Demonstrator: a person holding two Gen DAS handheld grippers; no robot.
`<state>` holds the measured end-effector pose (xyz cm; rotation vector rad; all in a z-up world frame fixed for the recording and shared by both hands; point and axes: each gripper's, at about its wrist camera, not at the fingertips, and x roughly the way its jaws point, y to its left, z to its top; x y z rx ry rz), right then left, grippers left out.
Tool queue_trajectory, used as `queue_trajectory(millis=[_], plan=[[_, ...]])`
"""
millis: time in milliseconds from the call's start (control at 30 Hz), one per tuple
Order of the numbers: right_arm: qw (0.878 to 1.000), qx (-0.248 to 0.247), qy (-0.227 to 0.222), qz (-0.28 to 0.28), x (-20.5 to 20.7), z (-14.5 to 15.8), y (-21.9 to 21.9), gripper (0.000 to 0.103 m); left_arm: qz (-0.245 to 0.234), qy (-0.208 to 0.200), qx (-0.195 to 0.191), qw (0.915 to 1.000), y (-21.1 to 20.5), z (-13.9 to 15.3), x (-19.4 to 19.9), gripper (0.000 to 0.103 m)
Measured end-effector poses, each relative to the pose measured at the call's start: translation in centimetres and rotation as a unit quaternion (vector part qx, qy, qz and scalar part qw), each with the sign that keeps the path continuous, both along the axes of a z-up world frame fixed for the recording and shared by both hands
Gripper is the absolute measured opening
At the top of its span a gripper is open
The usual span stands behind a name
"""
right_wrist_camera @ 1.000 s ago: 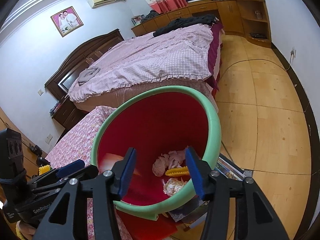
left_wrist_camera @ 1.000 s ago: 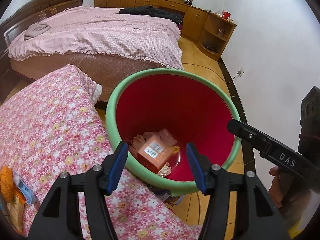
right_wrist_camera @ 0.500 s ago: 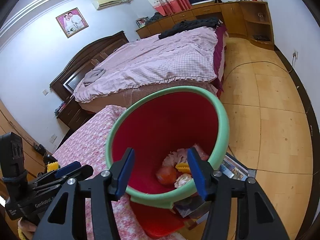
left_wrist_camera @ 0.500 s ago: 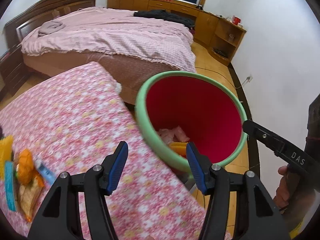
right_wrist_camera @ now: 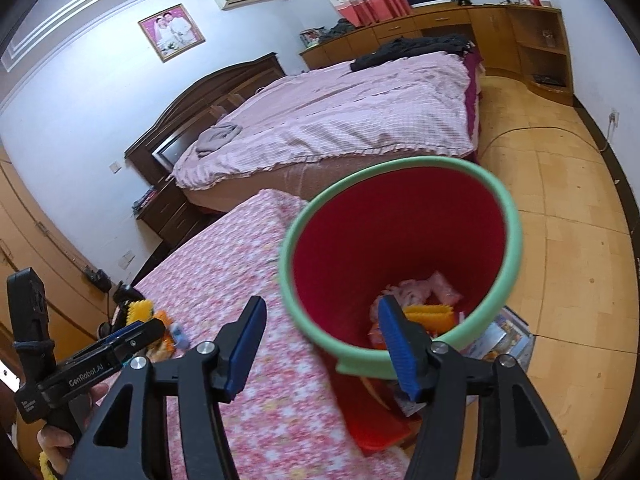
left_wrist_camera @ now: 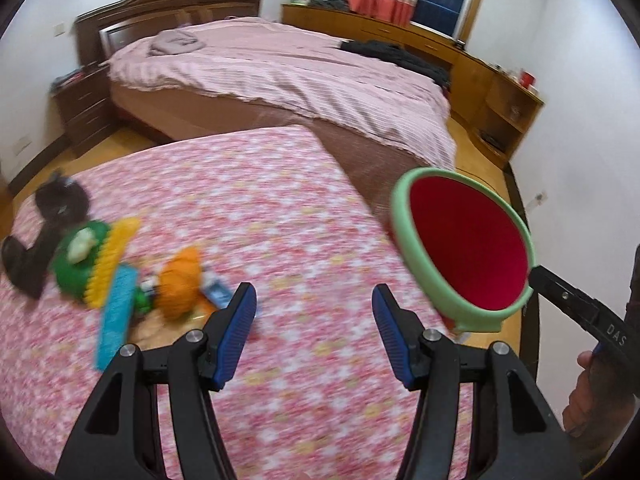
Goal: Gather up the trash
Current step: 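Grasp the white medicine box with the left tool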
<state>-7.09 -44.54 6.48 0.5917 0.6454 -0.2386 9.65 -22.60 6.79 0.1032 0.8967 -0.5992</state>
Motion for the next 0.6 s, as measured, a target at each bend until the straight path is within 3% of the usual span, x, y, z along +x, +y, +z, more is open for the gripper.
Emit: queue_trajectory(millis=[233,600], plan=[[1.000,0.003,0.007,0.030,1.5,-0.5,2.8,0.062,0.065,0.003,0.000,0.9979,5.7,-0.5,1.4,0.060],[0.998,0.010,0.027,0.055,3.3,-1.5,5.8,0.062,0.156,0.006,0.019,0.9875,12.5,-2.5,3.8,0.060]])
